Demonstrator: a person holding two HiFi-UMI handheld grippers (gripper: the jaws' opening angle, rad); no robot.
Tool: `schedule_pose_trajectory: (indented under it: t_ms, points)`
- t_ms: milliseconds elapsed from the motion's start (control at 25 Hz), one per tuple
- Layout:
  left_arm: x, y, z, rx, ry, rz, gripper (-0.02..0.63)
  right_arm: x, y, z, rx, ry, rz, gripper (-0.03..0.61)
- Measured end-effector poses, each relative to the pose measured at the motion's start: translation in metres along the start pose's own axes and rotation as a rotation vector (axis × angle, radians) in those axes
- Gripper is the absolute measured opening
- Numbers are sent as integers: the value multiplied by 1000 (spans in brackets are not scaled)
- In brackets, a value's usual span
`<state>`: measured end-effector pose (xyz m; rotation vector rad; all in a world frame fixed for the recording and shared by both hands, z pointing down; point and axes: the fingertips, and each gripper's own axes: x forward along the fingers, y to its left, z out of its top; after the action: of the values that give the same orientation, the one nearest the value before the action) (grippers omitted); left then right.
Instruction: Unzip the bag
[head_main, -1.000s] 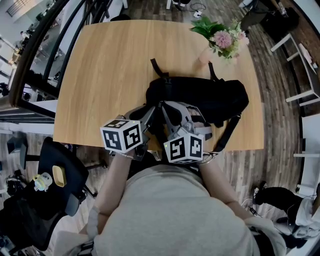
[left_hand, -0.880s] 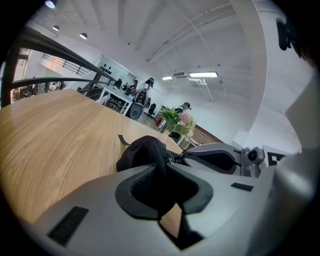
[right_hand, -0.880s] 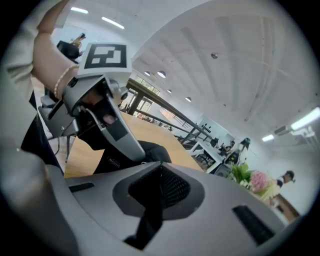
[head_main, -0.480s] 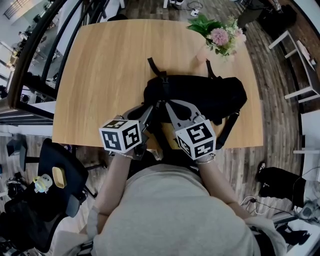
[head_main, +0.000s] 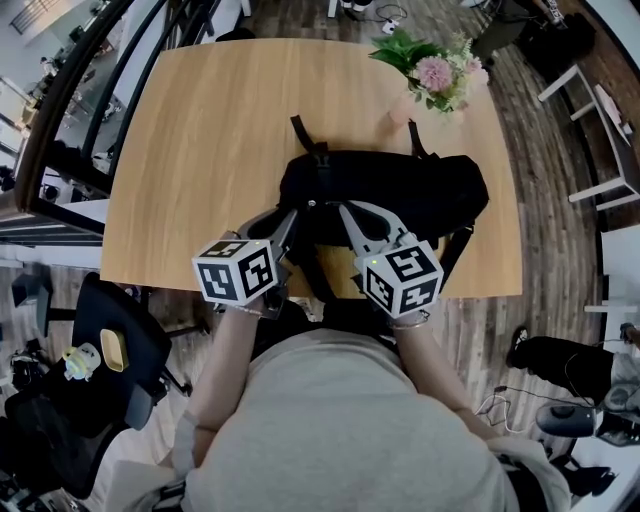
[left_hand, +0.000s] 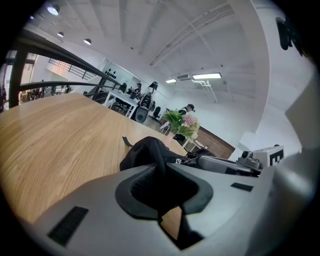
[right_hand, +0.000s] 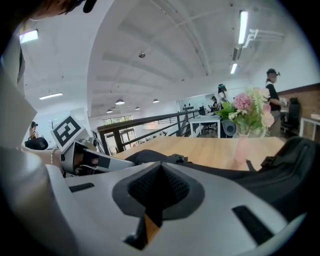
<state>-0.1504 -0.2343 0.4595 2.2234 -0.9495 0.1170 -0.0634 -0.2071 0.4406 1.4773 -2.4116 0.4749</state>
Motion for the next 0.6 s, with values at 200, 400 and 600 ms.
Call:
schedule_pose_trajectory:
  t_ms: [200,400,600]
  points:
    - [-1,4,0,-10,-19,43,61,-11,-19,0,24,1,-1,11]
    - [0,3,0,13,-38,101,61,-16,-31,1,38,-1,27,11]
    - [-2,6,-1,1,-61,156,62,-26,-50,1,63,-7,28,11]
